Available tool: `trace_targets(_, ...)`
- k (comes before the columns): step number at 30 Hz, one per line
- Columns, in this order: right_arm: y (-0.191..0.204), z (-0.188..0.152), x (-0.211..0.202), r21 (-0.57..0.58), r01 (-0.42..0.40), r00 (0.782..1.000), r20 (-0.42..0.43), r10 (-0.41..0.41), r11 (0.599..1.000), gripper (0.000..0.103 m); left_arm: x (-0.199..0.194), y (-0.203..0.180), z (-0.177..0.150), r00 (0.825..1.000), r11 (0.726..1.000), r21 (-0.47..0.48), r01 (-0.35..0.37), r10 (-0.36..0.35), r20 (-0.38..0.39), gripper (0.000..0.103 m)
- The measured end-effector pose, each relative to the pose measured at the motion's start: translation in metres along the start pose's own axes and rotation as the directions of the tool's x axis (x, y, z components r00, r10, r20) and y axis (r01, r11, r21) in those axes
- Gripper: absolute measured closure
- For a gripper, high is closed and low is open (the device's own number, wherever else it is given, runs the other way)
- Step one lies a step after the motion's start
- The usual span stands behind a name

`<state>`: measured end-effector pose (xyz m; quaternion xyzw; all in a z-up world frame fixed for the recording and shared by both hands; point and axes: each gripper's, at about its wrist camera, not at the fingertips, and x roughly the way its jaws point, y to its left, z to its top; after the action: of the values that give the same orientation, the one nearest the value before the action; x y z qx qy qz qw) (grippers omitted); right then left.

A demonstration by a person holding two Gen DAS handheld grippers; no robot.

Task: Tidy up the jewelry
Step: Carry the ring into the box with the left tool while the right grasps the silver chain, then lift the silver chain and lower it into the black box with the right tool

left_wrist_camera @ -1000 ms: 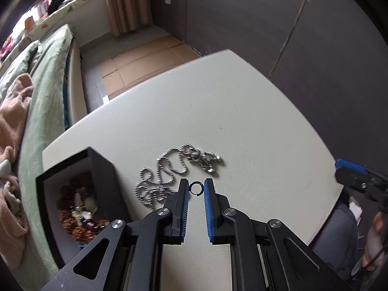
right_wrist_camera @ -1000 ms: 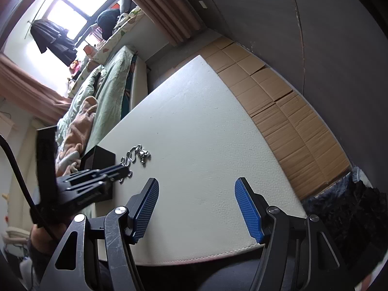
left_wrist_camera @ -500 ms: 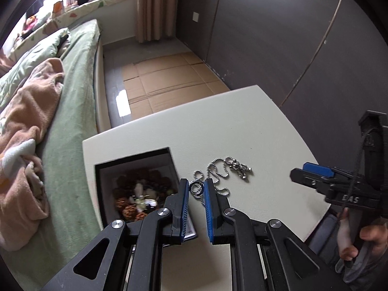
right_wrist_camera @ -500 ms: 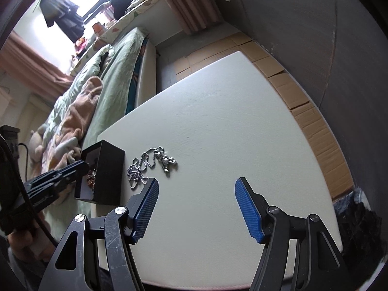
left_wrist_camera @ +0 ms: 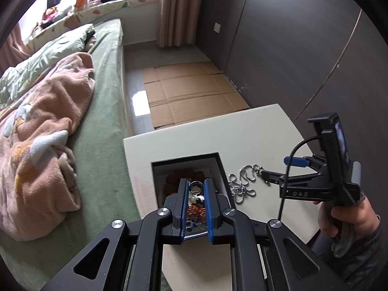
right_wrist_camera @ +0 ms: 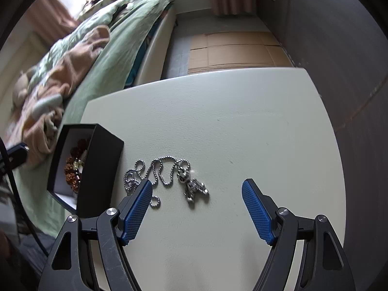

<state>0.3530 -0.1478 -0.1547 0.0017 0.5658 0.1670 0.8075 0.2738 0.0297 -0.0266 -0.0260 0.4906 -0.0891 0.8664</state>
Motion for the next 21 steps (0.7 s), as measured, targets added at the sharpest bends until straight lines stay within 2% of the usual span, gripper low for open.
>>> trace_targets(7,0.018,0.009,0.030,-0.115,0.052,0.994,-0.094,-0.063,0.992,0.032,-0.014,0.019,0.000,1.000,0.999,-0.033,-0.002,0.003,0.022,0.090)
trace_targets(8,0.020,0.007,0.036,-0.138,0.058,0.991,-0.111,-0.074,0.989,0.036,-0.016,0.020,0.000,1.000,0.999,-0.038,-0.002,0.003,0.026,0.090)
trace_targets(10,0.028,0.006,0.038,-0.195,0.097,0.987,-0.104,-0.119,0.976,0.047,-0.018,0.023,-0.001,1.000,0.999,-0.043,-0.001,0.003,0.031,0.090)
trace_targets(11,0.030,0.005,0.037,-0.212,0.107,0.986,-0.106,-0.132,0.971,0.062,-0.018,0.024,-0.001,1.000,0.999,-0.047,0.002,0.000,0.031,0.090)
trace_targets(12,0.031,0.006,0.034,-0.212,0.095,0.986,-0.112,-0.121,0.973,0.088,-0.018,0.024,-0.001,1.000,0.999,-0.049,0.007,-0.005,0.030,0.090)
trace_targets(14,0.029,0.008,0.027,-0.192,0.088,0.986,-0.126,-0.113,0.977,0.088,-0.017,0.023,-0.001,0.999,0.999,-0.052,0.014,-0.013,0.031,0.090)
trace_targets(21,0.030,0.009,-0.033,-0.178,0.096,0.995,0.003,-0.097,0.979,0.088,0.001,0.017,-0.002,0.999,0.997,-0.062,0.046,-0.045,0.008,0.090)
